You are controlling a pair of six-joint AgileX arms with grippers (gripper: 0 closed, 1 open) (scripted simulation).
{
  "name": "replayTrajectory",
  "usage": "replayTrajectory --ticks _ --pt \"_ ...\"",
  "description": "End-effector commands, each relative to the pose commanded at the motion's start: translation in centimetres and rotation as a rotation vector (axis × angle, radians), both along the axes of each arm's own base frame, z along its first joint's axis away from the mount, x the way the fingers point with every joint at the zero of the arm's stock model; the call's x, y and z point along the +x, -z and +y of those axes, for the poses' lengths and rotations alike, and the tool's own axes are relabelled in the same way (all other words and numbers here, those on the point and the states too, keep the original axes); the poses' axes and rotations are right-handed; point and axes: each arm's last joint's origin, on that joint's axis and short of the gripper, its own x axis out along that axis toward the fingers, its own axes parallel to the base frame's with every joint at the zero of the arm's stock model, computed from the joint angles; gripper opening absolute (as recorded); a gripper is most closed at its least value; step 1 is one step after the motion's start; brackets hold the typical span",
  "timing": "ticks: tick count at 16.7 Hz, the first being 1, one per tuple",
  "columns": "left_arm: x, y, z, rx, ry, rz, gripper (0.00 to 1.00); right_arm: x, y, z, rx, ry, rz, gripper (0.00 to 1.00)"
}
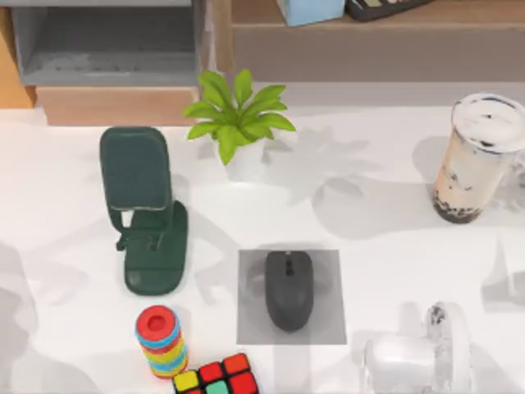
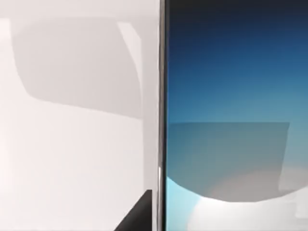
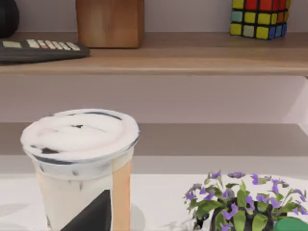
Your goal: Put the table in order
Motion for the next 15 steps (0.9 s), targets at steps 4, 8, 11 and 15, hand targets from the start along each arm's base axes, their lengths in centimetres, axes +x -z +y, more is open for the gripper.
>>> replayTrajectory --ticks 4,8,11,15 --pt "2.5 -2.6 -3.2 0.236 -0.064 -0.174 0.0 0.0 0.0 0.0 0.0 0.0 0.0 1.0" --pt "4.3 -6.2 -11.1 0.385 -0.181 -0.526 0.0 0.0 0.0 0.0 0.0 0.0 0.0 1.0" --pt "2.8 -8.8 -18.4 0.3 -0.273 -0.831 0.0 0.0 0.0 0.0 0.0 0.0 0.0 1.0" --pt "-2.2 -10.7 -25.6 -0.006 -0.346 -1.086 0.0 0.0 0.0 0.0 0.0 0.0 0.0 1.0"
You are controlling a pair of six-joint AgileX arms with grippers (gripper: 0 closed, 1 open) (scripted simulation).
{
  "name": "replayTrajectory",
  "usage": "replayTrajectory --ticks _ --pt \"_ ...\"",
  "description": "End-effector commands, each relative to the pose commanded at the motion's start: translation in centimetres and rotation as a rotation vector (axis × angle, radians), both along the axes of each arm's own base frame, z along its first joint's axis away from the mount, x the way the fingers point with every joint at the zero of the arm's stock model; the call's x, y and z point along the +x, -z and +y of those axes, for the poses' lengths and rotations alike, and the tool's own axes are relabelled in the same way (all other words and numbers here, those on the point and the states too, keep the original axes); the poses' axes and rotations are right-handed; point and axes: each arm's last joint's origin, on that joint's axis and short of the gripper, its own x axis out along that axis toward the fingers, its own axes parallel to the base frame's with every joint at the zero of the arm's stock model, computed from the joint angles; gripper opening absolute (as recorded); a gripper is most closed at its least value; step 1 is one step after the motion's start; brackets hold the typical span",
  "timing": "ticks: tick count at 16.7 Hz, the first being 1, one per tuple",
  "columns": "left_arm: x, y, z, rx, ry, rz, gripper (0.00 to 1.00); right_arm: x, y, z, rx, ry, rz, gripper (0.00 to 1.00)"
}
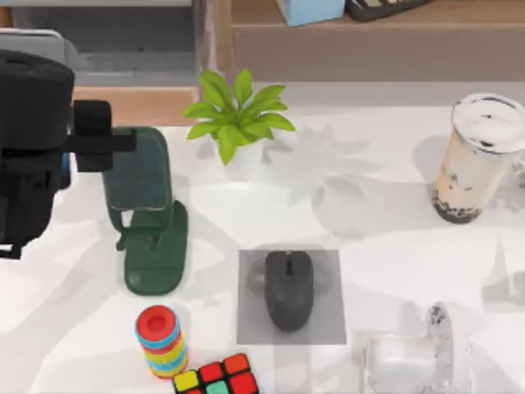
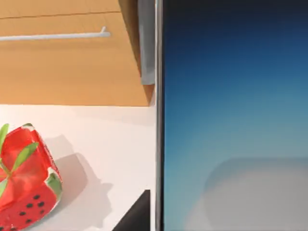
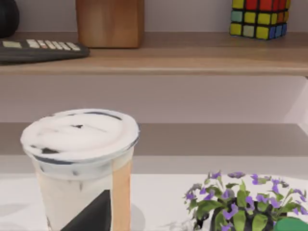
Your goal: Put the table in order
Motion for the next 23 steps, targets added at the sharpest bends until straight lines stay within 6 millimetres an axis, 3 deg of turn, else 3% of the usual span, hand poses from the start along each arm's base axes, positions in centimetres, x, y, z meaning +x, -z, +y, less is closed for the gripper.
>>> replayTrajectory --ticks 3,7,17,23 --pt "-3.3 0.9 -3.0 -0.132 0.096 -0.041 0.0 0.0 0.0 0.0 0.0 0.0 0.0 1.0" --pt "-5.3 2.2 -4.3 -0.18 0.166 -0.023 0.0 0.0 0.0 0.0 0.0 0.0 0.0 1.0" --pt "-5.0 3.3 -4.1 -0.203 0.176 -0.007 0.0 0.0 0.0 0.0 0.0 0.0 0.0 1.0" --pt "-2.6 3.4 -4.0 -0.236 0.163 -0.032 0.0 0.0 0.0 0.0 0.0 0.0 0.0 1.0"
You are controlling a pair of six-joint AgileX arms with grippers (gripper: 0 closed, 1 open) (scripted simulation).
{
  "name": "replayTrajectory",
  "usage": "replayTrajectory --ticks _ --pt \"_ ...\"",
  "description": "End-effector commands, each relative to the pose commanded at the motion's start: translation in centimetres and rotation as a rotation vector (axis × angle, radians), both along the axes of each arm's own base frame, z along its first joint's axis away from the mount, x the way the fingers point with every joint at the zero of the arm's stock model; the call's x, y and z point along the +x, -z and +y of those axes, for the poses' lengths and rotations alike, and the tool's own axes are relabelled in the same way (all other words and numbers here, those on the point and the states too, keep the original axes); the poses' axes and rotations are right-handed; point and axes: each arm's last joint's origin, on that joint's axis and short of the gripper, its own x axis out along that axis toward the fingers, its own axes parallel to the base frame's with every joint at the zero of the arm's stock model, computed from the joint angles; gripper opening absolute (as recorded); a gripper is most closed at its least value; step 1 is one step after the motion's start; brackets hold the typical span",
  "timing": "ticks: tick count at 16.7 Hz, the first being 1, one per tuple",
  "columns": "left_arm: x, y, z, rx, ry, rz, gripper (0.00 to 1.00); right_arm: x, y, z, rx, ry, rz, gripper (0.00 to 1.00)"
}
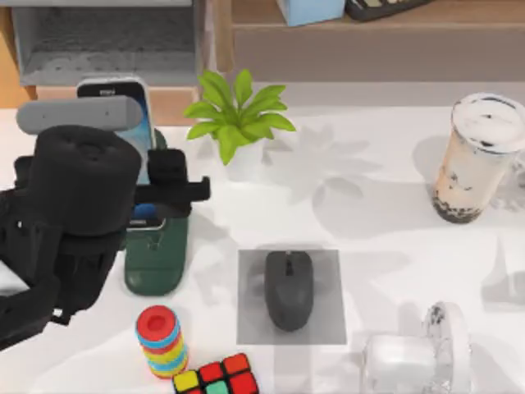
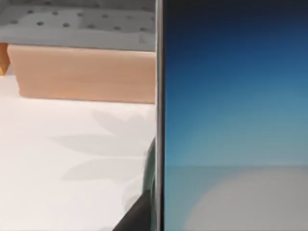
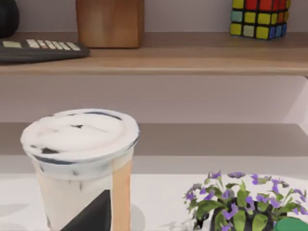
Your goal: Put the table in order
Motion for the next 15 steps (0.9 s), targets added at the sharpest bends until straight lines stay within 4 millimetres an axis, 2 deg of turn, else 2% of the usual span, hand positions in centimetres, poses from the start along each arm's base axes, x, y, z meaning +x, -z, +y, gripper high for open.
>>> replayTrajectory --ticks 4,8,15 --pt "1.6 1.0 -0.3 0.054 0.003 0.004 0.0 0.0 0.0 0.0 0.0 0.0 0.0 1.0" --pt "1.7 1.1 -0.3 0.057 0.003 0.004 0.0 0.0 0.0 0.0 0.0 0.0 0.0 1.0" --pt "1.7 1.1 -0.3 0.057 0.003 0.004 0.53 0.0 0.0 0.0 0.0 0.0 0.0 1.0"
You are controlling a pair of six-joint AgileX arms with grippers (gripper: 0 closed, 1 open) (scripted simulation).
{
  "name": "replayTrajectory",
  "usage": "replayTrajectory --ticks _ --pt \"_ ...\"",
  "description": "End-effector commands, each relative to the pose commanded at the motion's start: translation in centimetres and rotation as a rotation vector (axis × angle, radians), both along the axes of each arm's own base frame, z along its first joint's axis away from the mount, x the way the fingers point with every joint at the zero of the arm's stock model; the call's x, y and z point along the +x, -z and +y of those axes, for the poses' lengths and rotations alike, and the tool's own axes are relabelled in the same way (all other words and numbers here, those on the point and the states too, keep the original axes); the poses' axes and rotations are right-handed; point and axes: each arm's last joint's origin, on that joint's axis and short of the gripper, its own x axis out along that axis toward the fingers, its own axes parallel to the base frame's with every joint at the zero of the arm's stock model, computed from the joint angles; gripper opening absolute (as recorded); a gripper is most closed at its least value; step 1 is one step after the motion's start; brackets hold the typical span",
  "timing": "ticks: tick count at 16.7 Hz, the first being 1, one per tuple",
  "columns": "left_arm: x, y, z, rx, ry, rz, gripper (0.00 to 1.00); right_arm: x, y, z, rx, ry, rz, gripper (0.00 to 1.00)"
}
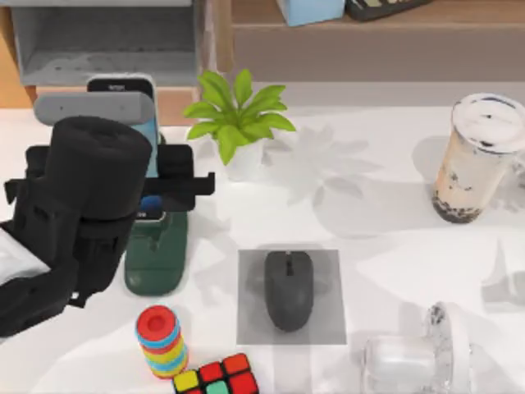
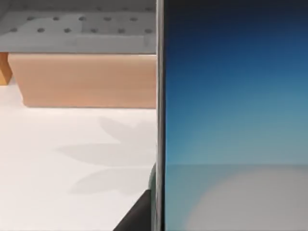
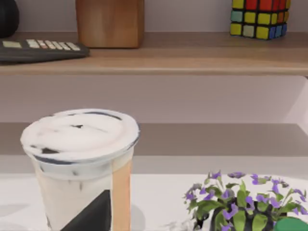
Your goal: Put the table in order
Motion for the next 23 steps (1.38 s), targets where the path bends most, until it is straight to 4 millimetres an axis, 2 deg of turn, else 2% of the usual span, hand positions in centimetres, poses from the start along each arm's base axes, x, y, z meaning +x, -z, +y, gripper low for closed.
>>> replayTrajectory --ticks 6,16,20,23 --pt "0.0 0.0 0.0 0.0 0.0 0.0 0.98 0.0 0.0 0.0 0.0 0.0 0.0 1.0" --pt "-0.1 0.0 0.0 -0.001 0.007 -0.003 1.0 0.0 0.0 0.0 0.0 0.0 0.0 1.0" --pt "-2.1 -0.9 -1.0 -0.018 0.107 -0.054 1.0 0.0 0.0 0.0 0.0 0.0 0.0 1.0" --pt "-2.9 -0.6 -0.8 -0.013 0.07 -0.039 1.0 0.0 0.0 0.0 0.0 0.0 0.0 1.0"
